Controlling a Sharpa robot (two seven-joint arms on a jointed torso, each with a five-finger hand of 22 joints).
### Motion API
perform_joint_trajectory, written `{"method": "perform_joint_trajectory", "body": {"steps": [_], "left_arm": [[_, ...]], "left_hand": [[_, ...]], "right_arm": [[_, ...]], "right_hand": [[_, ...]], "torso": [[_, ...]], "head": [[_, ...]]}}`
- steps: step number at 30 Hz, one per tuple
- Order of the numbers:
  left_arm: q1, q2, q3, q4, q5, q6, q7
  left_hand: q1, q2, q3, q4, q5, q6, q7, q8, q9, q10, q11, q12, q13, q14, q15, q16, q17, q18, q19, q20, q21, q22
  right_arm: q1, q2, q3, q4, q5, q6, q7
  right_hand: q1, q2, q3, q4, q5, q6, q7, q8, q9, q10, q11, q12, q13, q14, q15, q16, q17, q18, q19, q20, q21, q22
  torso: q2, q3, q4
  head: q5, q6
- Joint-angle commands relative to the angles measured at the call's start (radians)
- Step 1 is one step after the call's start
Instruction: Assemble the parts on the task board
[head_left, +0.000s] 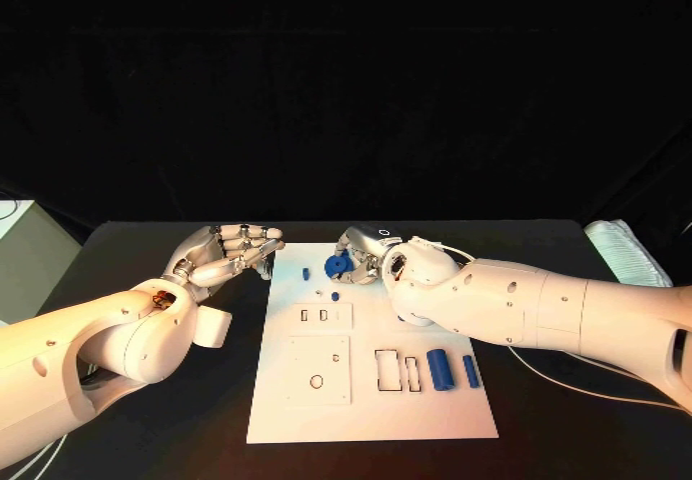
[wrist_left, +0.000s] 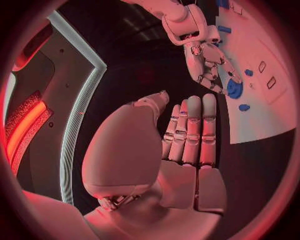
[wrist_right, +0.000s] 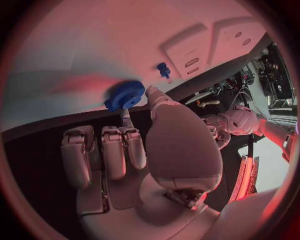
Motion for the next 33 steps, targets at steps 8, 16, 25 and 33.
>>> {"method": "perform_joint_trajectory", "body": {"steps": [8,16,25,33], "left_arm": [[0.002,0.002,0.001,0.001,-0.005,0.011,0.006],[0.002,0.001,0.001,0.000,-0.005,0.011,0.006],[0.002,0.000,0.001,-0.001,-0.005,0.010,0.006],[0.002,-0.001,0.001,-0.002,-0.005,0.010,0.006]], "left_hand": [[-0.006,0.000,0.005,0.003,-0.005,-0.006,-0.003,0.001,0.001,-0.007,0.001,-0.004,0.002,-0.002,0.004,0.007,-0.001,0.014,-0.006,0.002,0.004,0.001],[-0.006,0.000,0.005,0.003,-0.005,-0.006,-0.003,0.001,0.001,-0.007,0.001,-0.004,0.002,-0.002,0.004,0.007,-0.001,0.014,-0.006,0.002,0.004,0.001],[-0.006,0.000,0.005,0.003,-0.005,-0.006,-0.003,0.001,0.001,-0.007,0.001,-0.004,0.002,-0.002,0.004,0.007,-0.001,0.014,-0.006,0.002,0.004,0.001],[-0.006,0.000,0.005,0.003,-0.005,-0.006,-0.003,0.001,0.001,-0.007,0.001,-0.004,0.002,-0.002,0.004,0.007,-0.001,0.014,-0.006,0.002,0.004,0.001]], "right_arm": [[-0.003,0.002,-0.001,-0.012,0.009,0.076,-0.007],[-0.003,-0.012,-0.001,-0.003,-0.008,0.040,-0.026],[-0.003,-0.034,-0.001,0.025,-0.015,-0.011,-0.022],[-0.002,-0.075,0.000,0.063,-0.013,-0.124,0.013]], "right_hand": [[-0.016,0.013,-0.013,0.001,-0.003,0.012,-0.001,-0.001,-0.001,0.105,0.005,0.002,0.263,0.108,0.007,0.004,0.263,-0.007,0.103,0.007,0.002,0.263],[-0.017,0.020,-0.011,-0.002,0.011,0.026,0.002,0.003,-0.001,0.105,0.007,0.002,0.263,0.108,0.010,0.004,0.263,-0.007,0.103,0.008,0.002,0.263],[-0.015,0.021,-0.009,-0.003,0.019,0.034,0.002,0.005,-0.001,0.105,0.008,0.002,0.263,0.108,0.011,0.004,0.263,-0.007,0.103,0.009,0.002,0.263],[-0.011,0.022,-0.005,-0.004,0.030,0.043,0.001,0.008,-0.001,0.105,0.007,0.002,0.263,0.108,0.011,0.004,0.263,-0.007,0.103,0.010,0.002,0.263]], "torso": [[0.000,0.0010,-0.0015],[0.000,0.0014,-0.0020],[0.001,0.0020,-0.0025],[-0.002,0.0006,-0.0031]], "head": [[0.000,-0.002],[0.000,-0.002],[0.000,-0.002],[0.000,0.000]]}}
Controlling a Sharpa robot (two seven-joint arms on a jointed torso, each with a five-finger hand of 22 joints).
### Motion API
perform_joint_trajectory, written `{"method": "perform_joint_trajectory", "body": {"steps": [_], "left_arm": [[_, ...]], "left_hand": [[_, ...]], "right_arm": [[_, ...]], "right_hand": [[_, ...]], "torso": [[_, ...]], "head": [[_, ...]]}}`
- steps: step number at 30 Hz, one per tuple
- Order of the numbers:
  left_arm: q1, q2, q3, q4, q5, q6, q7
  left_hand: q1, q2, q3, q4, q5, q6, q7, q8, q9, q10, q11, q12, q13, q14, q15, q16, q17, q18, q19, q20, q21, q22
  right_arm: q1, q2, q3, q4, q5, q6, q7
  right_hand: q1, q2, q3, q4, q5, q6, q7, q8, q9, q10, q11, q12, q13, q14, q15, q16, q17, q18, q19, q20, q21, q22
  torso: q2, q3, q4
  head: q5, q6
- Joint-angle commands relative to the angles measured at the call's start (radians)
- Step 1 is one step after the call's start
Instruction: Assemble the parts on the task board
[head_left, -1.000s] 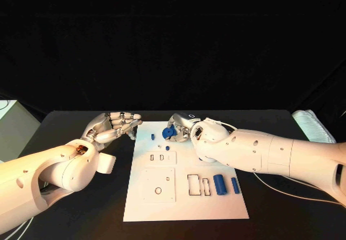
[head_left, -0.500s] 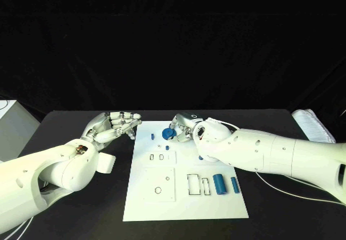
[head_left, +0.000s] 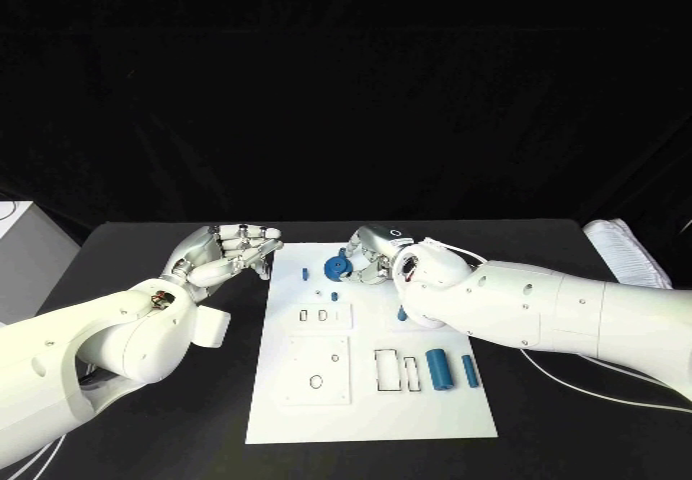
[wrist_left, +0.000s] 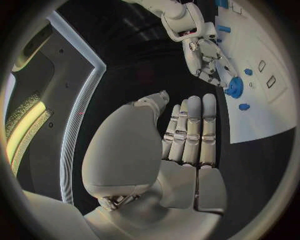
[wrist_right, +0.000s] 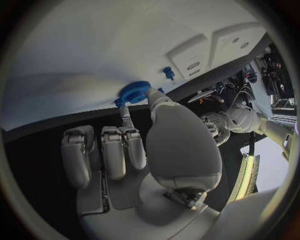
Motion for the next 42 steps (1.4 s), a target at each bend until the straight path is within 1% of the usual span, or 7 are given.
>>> {"method": "perform_joint_trajectory", "body": {"steps": [1,5,9,17,20,26,42], "left_arm": [[0.002,0.000,0.001,0.000,-0.003,0.010,0.007],[0.002,-0.002,0.001,-0.004,-0.003,0.008,0.008],[0.002,-0.003,0.001,-0.008,-0.003,0.005,0.010],[0.002,0.003,0.001,-0.016,-0.002,0.006,0.011],[0.002,0.010,0.001,-0.019,-0.002,0.011,0.011],[0.002,0.019,0.000,-0.023,-0.002,0.020,0.010],[0.000,0.025,0.000,-0.027,-0.003,0.028,0.008]], "left_hand": [[-0.008,0.000,0.006,0.002,-0.005,-0.007,-0.002,0.001,0.002,-0.007,0.001,-0.004,0.001,-0.003,0.005,0.004,-0.002,0.014,-0.008,0.002,0.007,0.003],[-0.008,0.000,0.006,0.002,-0.005,-0.007,-0.002,0.001,0.002,-0.007,0.001,-0.004,0.001,-0.003,0.005,0.004,-0.002,0.014,-0.008,0.002,0.007,0.003],[-0.008,-0.001,0.006,0.002,-0.005,-0.008,-0.002,0.001,0.002,-0.008,0.001,-0.005,0.001,-0.004,0.005,0.004,-0.003,0.014,-0.009,0.003,0.007,0.003],[-0.009,-0.002,0.006,0.001,-0.005,-0.009,-0.003,0.000,0.003,-0.009,0.001,-0.005,0.001,-0.008,0.006,0.003,-0.004,0.014,-0.012,0.003,0.008,0.003],[-0.009,-0.002,0.006,0.001,-0.005,-0.009,-0.003,0.000,0.003,-0.008,0.001,-0.004,0.002,-0.010,0.006,0.002,-0.005,0.014,-0.014,0.003,0.008,0.004],[-0.008,-0.002,0.008,0.000,-0.005,-0.008,-0.004,0.001,0.004,-0.004,0.000,-0.002,0.003,-0.013,0.005,0.001,-0.006,0.014,-0.017,0.003,0.008,0.004],[-0.005,-0.003,0.010,-0.004,-0.004,-0.008,-0.004,0.002,0.005,-0.002,-0.001,-0.001,0.004,-0.014,0.005,0.002,-0.007,0.014,-0.019,0.003,0.010,0.005]], "right_arm": [[0.001,-0.026,0.002,0.023,-0.005,-0.110,0.041],[0.013,-0.080,0.004,0.067,0.062,-0.164,0.128],[0.036,-0.149,0.006,0.122,0.166,-0.171,0.227],[0.076,-0.298,0.006,0.190,0.315,-0.061,0.319],[0.082,-0.352,0.006,0.179,0.356,0.013,0.355],[0.083,-0.398,0.003,0.133,0.376,0.081,0.390],[0.040,-0.413,0.000,0.051,0.336,0.118,0.406]], "right_hand": [[0.005,0.007,0.004,-0.007,0.013,0.012,0.001,0.004,-0.001,0.105,0.007,0.002,0.263,0.104,0.007,0.004,0.263,-0.007,0.106,0.006,0.002,0.263],[0.016,0.006,0.010,-0.010,0.021,0.014,0.001,0.003,-0.003,0.105,0.007,0.002,0.263,0.104,0.007,0.004,0.263,-0.007,0.106,0.006,0.002,0.263],[0.030,0.009,0.019,-0.013,0.021,0.011,0.002,0.000,-0.006,0.105,0.008,0.002,0.263,0.104,0.007,0.004,0.263,-0.007,0.106,0.006,0.002,0.263],[0.098,0.007,0.053,-0.038,0.016,0.031,0.000,0.005,-0.011,0.105,0.006,0.002,0.263,0.104,0.003,0.004,0.263,-0.007,0.106,0.003,0.002,0.263],[0.115,0.001,0.059,-0.047,0.016,0.033,0.000,0.005,-0.013,0.105,0.006,0.002,0.263,0.104,0.002,0.004,0.263,-0.007,0.106,0.002,0.002,0.263],[0.137,-0.010,0.064,-0.060,0.014,0.032,0.001,0.002,-0.017,0.105,0.007,0.002,0.263,0.104,0.001,0.004,0.263,-0.007,0.106,0.001,0.002,0.263],[0.151,-0.016,0.068,-0.068,0.017,0.027,0.001,-0.002,-0.021,0.105,0.007,0.002,0.263,0.104,0.001,0.004,0.263,-0.007,0.106,0.001,0.002,0.263]], "torso": [[-0.001,-0.0010,-0.0011],[-0.002,0.0002,-0.0046],[-0.004,0.0025,-0.0114],[-0.010,0.0081,-0.0262],[-0.011,0.0124,-0.0308],[-0.014,0.0192,-0.0316],[-0.008,0.0335,-0.0289]], "head": [[0.001,0.001],[0.002,0.008],[0.004,0.010],[0.002,0.014],[0.003,0.015],[-0.006,0.011],[-0.014,-0.002]]}}
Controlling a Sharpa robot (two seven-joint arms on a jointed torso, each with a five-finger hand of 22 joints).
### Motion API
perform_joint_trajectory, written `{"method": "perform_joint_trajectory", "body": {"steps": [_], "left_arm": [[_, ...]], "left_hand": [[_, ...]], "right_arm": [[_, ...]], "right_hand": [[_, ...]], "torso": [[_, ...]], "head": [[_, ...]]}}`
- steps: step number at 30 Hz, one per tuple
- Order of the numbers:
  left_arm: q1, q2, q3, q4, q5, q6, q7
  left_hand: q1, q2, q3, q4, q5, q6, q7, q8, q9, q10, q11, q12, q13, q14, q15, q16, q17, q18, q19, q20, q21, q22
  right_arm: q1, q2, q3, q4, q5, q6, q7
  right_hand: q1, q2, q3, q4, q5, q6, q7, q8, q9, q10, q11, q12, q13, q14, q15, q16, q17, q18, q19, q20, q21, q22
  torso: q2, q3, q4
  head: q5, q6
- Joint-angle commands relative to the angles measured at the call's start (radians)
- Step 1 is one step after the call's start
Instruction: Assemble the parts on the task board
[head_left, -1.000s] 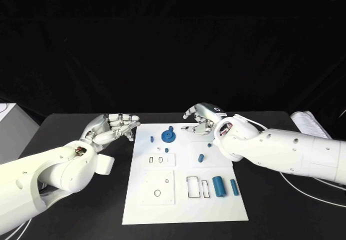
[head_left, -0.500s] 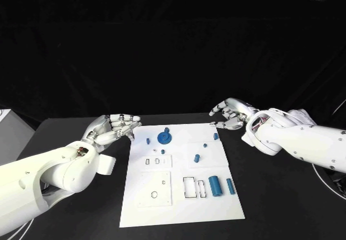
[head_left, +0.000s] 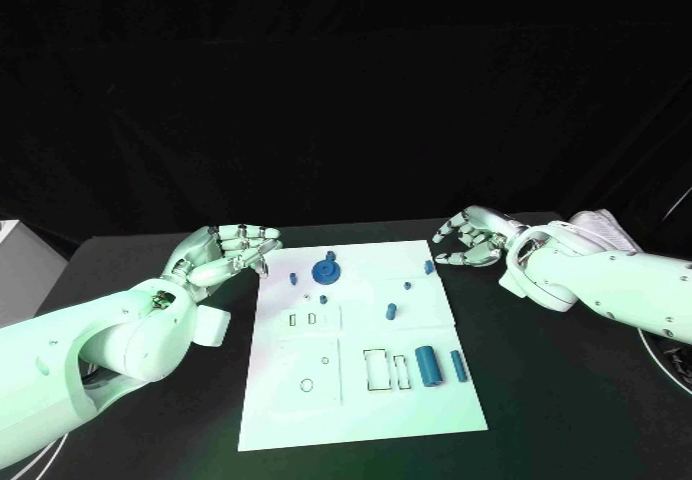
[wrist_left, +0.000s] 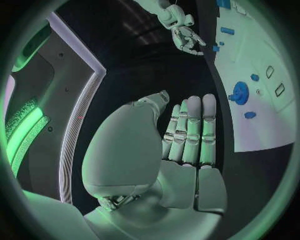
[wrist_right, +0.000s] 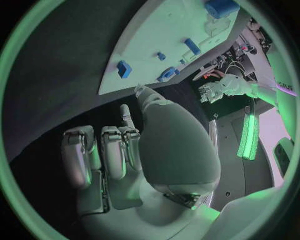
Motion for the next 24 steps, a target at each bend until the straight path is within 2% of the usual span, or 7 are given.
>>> {"method": "perform_joint_trajectory", "body": {"steps": [1,5,7,24], "left_arm": [[0.000,0.002,0.001,0.000,-0.003,0.021,0.008],[0.000,0.002,0.001,0.000,-0.004,0.022,0.008],[0.000,0.002,0.001,-0.001,-0.004,0.022,0.008],[-0.001,0.001,0.001,-0.003,-0.006,0.022,0.008]], "left_hand": [[-0.005,-0.003,0.007,-0.001,-0.004,-0.004,-0.001,0.002,0.001,-0.002,-0.001,-0.001,0.002,-0.009,-0.001,0.002,-0.002,0.014,-0.008,0.000,0.007,0.001],[-0.005,-0.003,0.007,-0.001,-0.004,-0.004,-0.001,0.002,0.001,-0.002,-0.001,-0.001,0.002,-0.009,-0.001,0.002,-0.002,0.014,-0.008,0.000,0.007,0.001],[-0.005,-0.003,0.007,-0.001,-0.004,-0.004,-0.001,0.002,0.001,-0.002,-0.001,-0.001,0.002,-0.009,-0.001,0.002,-0.002,0.014,-0.008,0.000,0.007,0.001],[-0.004,-0.004,0.008,-0.002,-0.004,-0.005,-0.001,0.002,0.001,-0.003,-0.001,-0.001,0.002,-0.009,-0.001,0.002,-0.002,0.014,-0.009,0.000,0.007,0.002]], "right_arm": [[-0.007,0.003,0.000,-0.007,-0.014,0.040,0.026],[-0.017,0.009,0.000,-0.017,-0.016,0.042,0.025],[-0.022,0.013,0.000,-0.020,-0.018,0.040,0.024],[-0.038,0.045,0.000,-0.045,-0.031,0.043,0.009]], "right_hand": [[0.010,-0.002,0.000,-0.006,0.000,0.000,0.000,-0.001,-0.001,0.105,0.007,0.002,0.263,0.104,0.001,0.004,0.263,-0.007,0.106,0.001,0.002,0.263],[0.012,-0.002,0.001,-0.007,0.002,0.000,0.000,-0.002,-0.002,0.105,0.007,0.002,0.263,0.104,0.001,0.004,0.263,-0.007,0.106,0.001,0.002,0.263],[0.013,-0.001,0.002,-0.007,0.004,-0.001,0.000,-0.002,-0.002,0.105,0.007,0.002,0.263,0.104,0.001,0.004,0.263,-0.007,0.106,0.001,0.002,0.263],[0.018,0.005,0.010,-0.008,0.012,0.005,0.001,-0.001,-0.003,0.105,0.008,0.002,0.263,0.104,0.001,0.004,0.263,-0.007,0.106,0.001,0.002,0.263]], "torso": [[0.003,0.0043,0.0018],[0.002,0.0030,0.0023],[0.000,0.0012,0.0029],[0.000,-0.0009,0.0025]], "head": [[-0.003,-0.003],[-0.003,-0.007],[-0.002,-0.010],[0.003,-0.016]]}}
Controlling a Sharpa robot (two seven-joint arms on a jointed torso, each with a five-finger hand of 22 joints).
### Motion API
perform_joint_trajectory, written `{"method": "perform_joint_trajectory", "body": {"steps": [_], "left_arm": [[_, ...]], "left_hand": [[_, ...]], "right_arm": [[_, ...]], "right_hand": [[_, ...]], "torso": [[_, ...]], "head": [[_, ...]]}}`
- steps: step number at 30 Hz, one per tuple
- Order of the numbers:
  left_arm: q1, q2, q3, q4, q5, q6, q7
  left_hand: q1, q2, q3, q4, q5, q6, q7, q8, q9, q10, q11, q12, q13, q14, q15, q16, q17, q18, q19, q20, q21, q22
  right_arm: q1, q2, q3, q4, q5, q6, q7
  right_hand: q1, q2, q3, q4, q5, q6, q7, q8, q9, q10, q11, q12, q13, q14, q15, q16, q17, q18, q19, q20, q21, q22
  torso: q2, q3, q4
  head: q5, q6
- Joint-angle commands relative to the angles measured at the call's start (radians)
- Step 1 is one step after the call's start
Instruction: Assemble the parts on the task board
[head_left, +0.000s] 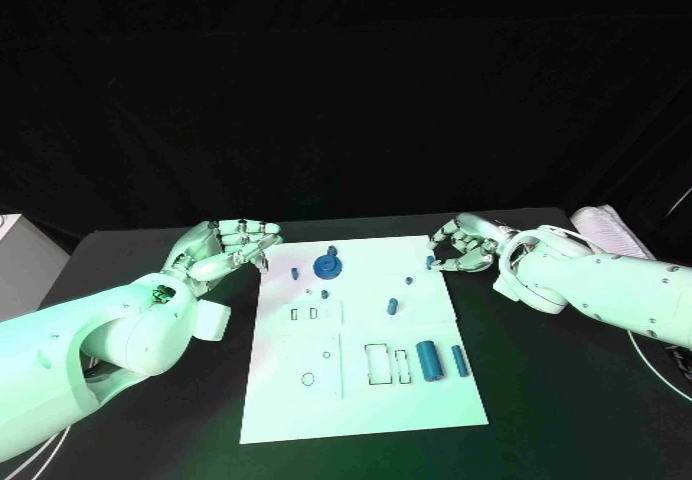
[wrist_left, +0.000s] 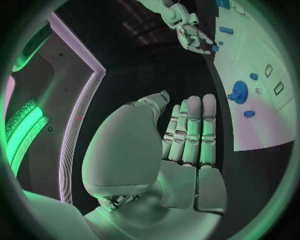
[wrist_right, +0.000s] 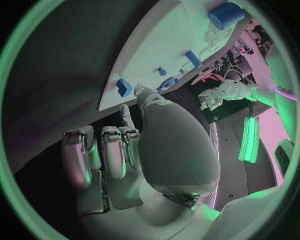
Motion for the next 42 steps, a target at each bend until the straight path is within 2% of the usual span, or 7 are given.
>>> {"method": "perform_joint_trajectory", "body": {"steps": [1,14,20,25,42], "left_arm": [[0.000,0.001,0.001,0.001,-0.005,0.018,0.008],[0.000,0.000,0.001,-0.001,-0.006,0.018,0.008],[0.000,0.001,0.001,-0.001,-0.007,0.018,0.007],[0.000,0.002,0.001,-0.002,-0.007,0.018,0.007],[0.000,0.000,0.001,-0.003,-0.007,0.018,0.006]], "left_hand": [[-0.004,-0.004,0.004,0.002,-0.004,-0.005,-0.001,0.002,0.001,-0.003,-0.001,-0.001,0.001,-0.009,-0.001,0.002,-0.001,0.014,-0.009,0.000,0.004,0.001],[-0.004,-0.004,0.004,0.002,-0.004,-0.005,-0.001,0.002,0.001,-0.003,-0.001,-0.001,0.001,-0.009,-0.001,0.002,-0.001,0.014,-0.009,0.000,0.004,0.001],[-0.004,-0.004,0.004,0.002,-0.004,-0.005,-0.001,0.002,0.001,-0.003,-0.001,-0.001,0.001,-0.009,-0.001,0.002,-0.001,0.014,-0.009,0.000,0.004,0.001],[-0.004,-0.004,0.004,0.002,-0.004,-0.005,-0.001,0.002,0.001,-0.003,-0.001,-0.001,0.001,-0.009,-0.001,0.002,-0.001,0.014,-0.009,0.000,0.004,0.001],[-0.004,-0.004,0.004,0.002,-0.004,-0.005,-0.001,0.002,0.001,-0.003,-0.001,-0.001,0.001,-0.009,-0.001,0.002,-0.001,0.014,-0.009,0.000,0.004,0.001]], "right_arm": [[-0.003,0.004,0.000,-0.005,-0.018,0.020,0.002],[-0.009,0.015,0.000,-0.019,-0.031,0.029,-0.011],[-0.012,0.022,0.000,-0.023,-0.035,0.028,-0.018],[-0.014,0.028,0.000,-0.030,-0.038,0.028,-0.024],[-0.021,0.046,0.000,-0.044,-0.040,0.028,-0.038]], "right_hand": [[0.010,0.005,0.004,0.000,0.003,0.005,0.001,-0.001,-0.001,0.105,0.008,0.002,0.263,0.104,0.001,0.004,0.263,-0.007,0.106,0.001,0.002,0.263],[0.036,0.019,0.049,-0.017,0.005,0.029,-0.004,0.006,-0.005,0.105,0.004,0.002,0.263,0.104,-0.006,0.004,0.263,-0.007,0.106,-0.004,0.002,0.263],[0.037,0.020,0.057,-0.019,0.005,0.031,-0.005,0.007,-0.006,0.105,0.003,0.002,0.263,0.104,-0.007,0.004,0.263,-0.007,0.106,-0.005,0.002,0.263],[0.037,0.021,0.059,-0.020,0.004,0.032,-0.005,0.007,-0.007,0.105,0.003,0.002,0.263,0.104,-0.007,0.004,0.263,-0.007,0.106,-0.005,0.002,0.263],[0.027,0.027,0.073,-0.016,0.002,0.041,-0.006,0.009,-0.009,0.105,0.002,0.002,0.263,0.104,-0.008,0.004,0.263,-0.007,0.106,-0.007,0.002,0.263]], "torso": [[0.000,-0.0003,-0.0006],[0.000,0.0001,-0.0008],[0.000,0.0009,-0.0018],[0.000,0.0002,0.0005],[-0.001,-0.0004,-0.0005]], "head": [[0.001,-0.001],[0.001,-0.003],[0.001,-0.004],[0.000,-0.003],[0.002,-0.005]]}}
